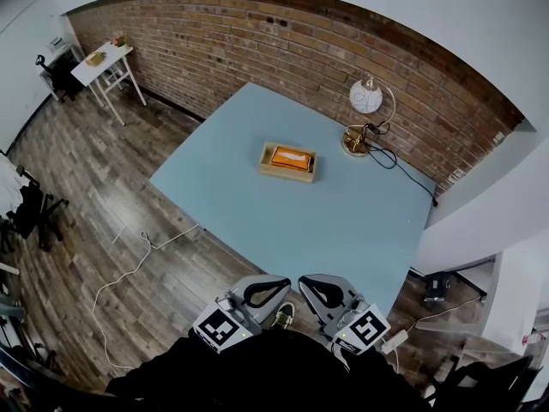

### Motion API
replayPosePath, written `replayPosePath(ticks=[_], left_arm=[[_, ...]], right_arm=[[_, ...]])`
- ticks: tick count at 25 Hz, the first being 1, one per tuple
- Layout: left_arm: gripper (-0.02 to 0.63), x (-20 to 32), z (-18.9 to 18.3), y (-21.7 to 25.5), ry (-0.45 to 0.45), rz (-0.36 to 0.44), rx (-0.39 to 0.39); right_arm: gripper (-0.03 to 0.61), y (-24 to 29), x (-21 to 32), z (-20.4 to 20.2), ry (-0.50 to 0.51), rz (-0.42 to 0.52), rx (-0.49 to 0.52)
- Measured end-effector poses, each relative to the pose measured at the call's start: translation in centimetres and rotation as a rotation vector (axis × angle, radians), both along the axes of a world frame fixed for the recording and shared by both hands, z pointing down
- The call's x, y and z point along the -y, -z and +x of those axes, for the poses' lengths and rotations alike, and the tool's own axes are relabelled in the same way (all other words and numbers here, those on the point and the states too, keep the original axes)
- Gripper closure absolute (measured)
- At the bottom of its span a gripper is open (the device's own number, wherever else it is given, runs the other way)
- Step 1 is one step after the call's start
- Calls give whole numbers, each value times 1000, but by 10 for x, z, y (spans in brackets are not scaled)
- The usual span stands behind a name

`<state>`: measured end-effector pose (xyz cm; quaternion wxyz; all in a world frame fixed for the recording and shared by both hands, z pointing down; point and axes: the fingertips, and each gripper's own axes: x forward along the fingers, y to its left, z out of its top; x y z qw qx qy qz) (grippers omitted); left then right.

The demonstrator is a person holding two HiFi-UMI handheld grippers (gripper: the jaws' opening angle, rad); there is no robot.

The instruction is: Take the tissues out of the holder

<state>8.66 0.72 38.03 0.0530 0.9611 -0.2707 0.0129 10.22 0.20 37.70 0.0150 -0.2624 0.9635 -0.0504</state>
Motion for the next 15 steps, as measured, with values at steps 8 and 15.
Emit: replayPosePath(ticks=[8, 15], left_arm=[[603, 27, 24, -2, 29, 6, 4], [604, 43, 28, -3, 58, -4, 0]], right_arm=[[574, -3, 27, 24, 21, -6, 1], [574, -2, 45, 34, 30, 6, 4]])
